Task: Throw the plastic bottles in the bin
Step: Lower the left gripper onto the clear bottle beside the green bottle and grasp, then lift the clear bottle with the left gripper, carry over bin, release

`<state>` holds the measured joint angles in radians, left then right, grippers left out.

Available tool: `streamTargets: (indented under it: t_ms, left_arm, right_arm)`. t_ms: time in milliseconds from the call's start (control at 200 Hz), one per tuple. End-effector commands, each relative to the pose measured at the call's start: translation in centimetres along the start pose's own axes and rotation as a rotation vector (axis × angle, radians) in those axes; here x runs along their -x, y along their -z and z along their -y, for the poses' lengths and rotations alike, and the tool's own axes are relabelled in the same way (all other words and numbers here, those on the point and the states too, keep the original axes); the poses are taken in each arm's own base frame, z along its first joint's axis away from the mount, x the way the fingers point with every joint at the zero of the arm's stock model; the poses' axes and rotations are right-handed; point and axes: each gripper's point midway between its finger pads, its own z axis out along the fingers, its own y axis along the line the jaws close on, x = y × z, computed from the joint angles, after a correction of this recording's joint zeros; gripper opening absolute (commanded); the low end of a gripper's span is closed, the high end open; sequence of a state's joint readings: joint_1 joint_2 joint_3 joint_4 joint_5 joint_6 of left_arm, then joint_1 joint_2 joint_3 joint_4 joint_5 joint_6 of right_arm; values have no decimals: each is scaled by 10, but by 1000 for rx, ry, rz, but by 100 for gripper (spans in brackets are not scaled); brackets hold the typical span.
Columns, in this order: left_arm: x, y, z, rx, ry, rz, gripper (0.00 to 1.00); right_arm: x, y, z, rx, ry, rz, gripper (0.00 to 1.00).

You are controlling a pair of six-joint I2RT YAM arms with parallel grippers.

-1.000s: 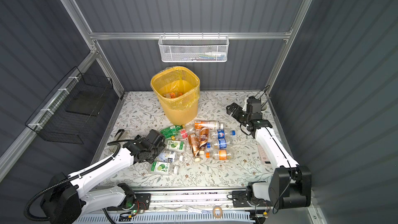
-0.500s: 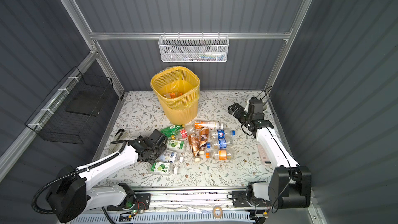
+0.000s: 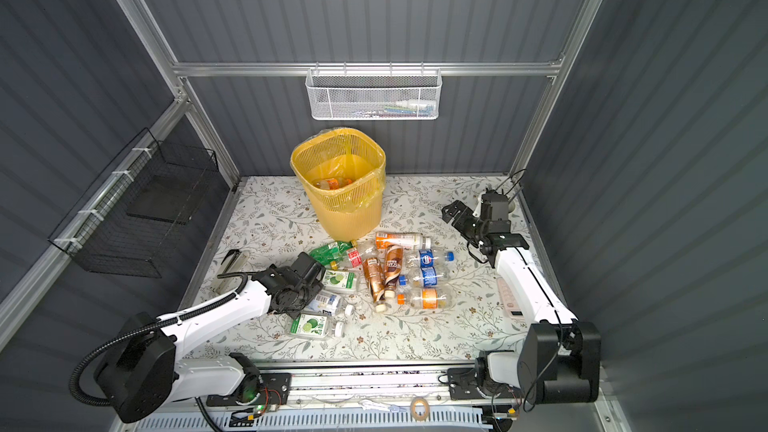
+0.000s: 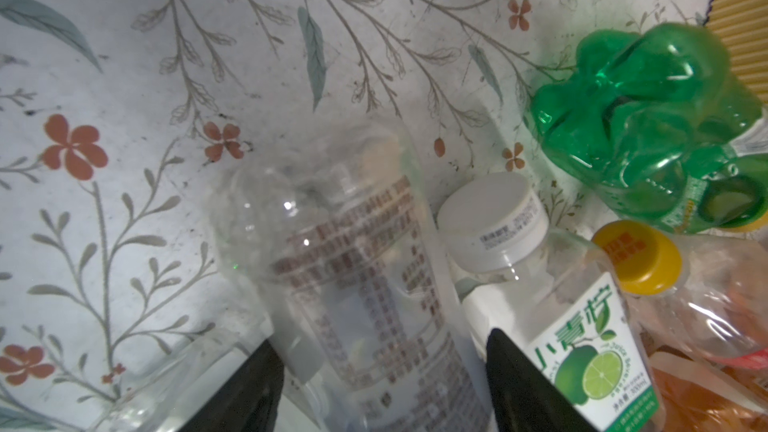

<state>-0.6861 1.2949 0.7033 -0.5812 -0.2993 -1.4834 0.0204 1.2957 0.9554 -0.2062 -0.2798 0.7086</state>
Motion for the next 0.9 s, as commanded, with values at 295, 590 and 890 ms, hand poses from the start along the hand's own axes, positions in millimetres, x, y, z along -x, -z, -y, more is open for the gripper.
streamTargets:
  t_ms: [295, 590, 890]
  left_arm:
    - [0, -12, -22, 95, 2, 25, 79]
    - [2, -16, -24, 85, 22, 37, 66]
    - [29, 20, -17, 12, 47, 144, 62]
  right_arm:
    - [-1, 7, 10, -19, -17, 10, 99]
    - [0, 11, 17, -35, -22, 19, 99]
    - [2, 15, 24, -53, -28, 36, 99]
